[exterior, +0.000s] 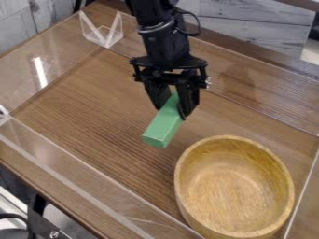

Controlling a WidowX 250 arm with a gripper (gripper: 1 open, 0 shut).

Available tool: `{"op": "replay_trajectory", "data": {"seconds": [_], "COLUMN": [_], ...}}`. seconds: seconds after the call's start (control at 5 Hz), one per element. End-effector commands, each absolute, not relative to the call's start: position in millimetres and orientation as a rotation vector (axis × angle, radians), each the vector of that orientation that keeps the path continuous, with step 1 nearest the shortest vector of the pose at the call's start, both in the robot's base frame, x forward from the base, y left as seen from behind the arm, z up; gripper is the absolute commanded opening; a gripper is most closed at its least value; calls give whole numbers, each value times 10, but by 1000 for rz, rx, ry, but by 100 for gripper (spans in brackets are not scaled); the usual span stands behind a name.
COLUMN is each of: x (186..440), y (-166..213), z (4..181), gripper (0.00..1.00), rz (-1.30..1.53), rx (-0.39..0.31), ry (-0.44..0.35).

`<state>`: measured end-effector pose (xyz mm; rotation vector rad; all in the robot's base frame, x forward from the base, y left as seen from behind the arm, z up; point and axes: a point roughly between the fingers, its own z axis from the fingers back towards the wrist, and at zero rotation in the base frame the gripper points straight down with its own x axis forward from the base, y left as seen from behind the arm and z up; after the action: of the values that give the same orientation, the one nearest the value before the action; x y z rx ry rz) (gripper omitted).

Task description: Remove the green block from inside the brown bowl and put it on the table

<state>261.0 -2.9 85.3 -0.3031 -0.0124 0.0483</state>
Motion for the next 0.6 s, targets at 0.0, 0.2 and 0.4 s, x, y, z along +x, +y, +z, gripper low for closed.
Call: {"op": "replay_trajectory", "data": {"seconds": [0.0, 0.2, 0.4], "x": [2663, 2663, 2665], "y": [13, 30, 49], "z": [929, 913, 904], "gripper": [0, 0, 0], "rz": [33, 26, 20], "rx": [-303, -305, -307], "ry": [-56, -59, -64]}}
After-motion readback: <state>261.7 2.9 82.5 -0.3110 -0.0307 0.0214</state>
